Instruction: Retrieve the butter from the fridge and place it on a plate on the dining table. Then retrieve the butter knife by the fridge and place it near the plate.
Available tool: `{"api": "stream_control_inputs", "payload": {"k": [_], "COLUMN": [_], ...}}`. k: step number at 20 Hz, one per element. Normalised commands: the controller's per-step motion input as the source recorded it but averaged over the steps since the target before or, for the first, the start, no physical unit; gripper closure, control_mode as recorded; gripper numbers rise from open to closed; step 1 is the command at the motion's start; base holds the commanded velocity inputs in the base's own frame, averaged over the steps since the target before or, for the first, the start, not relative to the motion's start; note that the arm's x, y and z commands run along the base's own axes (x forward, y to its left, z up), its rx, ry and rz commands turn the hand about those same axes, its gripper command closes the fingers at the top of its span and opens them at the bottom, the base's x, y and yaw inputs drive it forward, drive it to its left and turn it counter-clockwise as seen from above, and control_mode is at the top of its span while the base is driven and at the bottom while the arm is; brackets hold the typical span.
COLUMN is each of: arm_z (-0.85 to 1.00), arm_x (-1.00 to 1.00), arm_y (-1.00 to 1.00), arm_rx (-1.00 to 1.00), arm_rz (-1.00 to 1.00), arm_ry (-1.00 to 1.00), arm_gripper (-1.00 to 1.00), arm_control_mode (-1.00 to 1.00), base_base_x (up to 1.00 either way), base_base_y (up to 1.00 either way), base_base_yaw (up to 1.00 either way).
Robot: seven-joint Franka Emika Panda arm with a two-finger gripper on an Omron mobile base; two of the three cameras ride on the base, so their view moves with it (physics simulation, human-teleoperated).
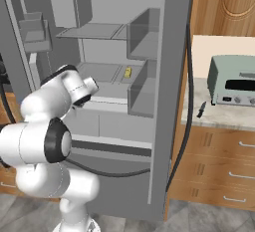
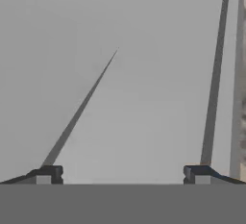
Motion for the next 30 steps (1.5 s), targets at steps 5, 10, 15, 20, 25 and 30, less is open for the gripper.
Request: {"api": "stream_control_inputs", "payload": {"k": [5,10,15,20,25,30], "arm_z": [-0.11,-0.21,-0.25,-0.10,-0.07,-0.22], "arm_x": [0.00,0.00,0.00,0.00,0.00,0.03], "arm_y": [0.73,0.84,0.73,0.31,-0.17,-0.60], "arm_rx": [0.06,0.04,0.01,0.00,-0.03,-0.28], "arm_rz": [0.16,0.16,0.07,0.00,-0.05,-0.05], "arm_ry": [0.00,0.00,0.00,0.00,0.00,-0.05], "arm_gripper": [-1.00,-1.00,-1.00,-1.00,-1.00,-1.00], "arm_control_mode": [-1.00,-1.00,-1.00,-1.00,-1.00,-1.00], "base_base_x": [0.00,0.00,0.00,0.00,0.00,0.00], "base_base_y": [0.00,0.00,0.00,0.00,0.00,0.00], "base_base_yaw": [0.00,0.00,0.00,0.00,0.00,0.00]}}
